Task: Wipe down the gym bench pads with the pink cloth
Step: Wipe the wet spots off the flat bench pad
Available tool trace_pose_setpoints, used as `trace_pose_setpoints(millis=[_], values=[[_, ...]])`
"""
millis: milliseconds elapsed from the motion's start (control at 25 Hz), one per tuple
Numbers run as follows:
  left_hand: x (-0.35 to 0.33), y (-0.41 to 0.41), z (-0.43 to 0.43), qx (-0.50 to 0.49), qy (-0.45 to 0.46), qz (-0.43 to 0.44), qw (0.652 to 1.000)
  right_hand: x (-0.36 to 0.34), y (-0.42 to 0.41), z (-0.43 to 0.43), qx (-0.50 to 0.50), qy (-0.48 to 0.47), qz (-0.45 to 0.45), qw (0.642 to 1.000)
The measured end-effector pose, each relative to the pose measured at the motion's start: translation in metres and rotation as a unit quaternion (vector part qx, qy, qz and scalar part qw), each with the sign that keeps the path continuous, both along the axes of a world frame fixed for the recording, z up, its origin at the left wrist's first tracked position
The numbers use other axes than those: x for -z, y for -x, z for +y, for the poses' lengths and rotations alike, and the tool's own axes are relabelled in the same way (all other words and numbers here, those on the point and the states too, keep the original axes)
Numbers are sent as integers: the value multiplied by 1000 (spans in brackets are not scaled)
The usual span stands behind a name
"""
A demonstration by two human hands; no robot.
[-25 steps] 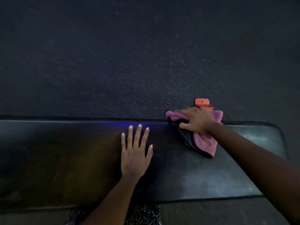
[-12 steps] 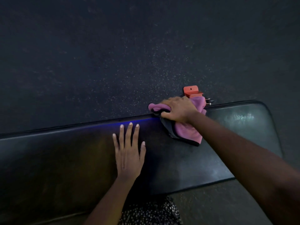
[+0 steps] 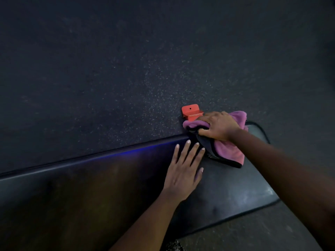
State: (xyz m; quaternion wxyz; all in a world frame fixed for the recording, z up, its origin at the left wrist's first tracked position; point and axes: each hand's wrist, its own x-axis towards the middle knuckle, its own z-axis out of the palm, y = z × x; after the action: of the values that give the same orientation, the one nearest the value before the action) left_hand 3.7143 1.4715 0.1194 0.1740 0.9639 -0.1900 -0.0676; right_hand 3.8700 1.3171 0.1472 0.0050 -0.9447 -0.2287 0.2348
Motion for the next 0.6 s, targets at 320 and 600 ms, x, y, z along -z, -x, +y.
trace_pose_setpoints(millis=[320, 600], values=[[7, -17, -104, 42, -21, -1, 999, 5, -26, -118, 109, -35, 41, 993], [15, -9, -120, 62, -84, -10, 995, 12, 37, -189, 338, -220, 15, 915]])
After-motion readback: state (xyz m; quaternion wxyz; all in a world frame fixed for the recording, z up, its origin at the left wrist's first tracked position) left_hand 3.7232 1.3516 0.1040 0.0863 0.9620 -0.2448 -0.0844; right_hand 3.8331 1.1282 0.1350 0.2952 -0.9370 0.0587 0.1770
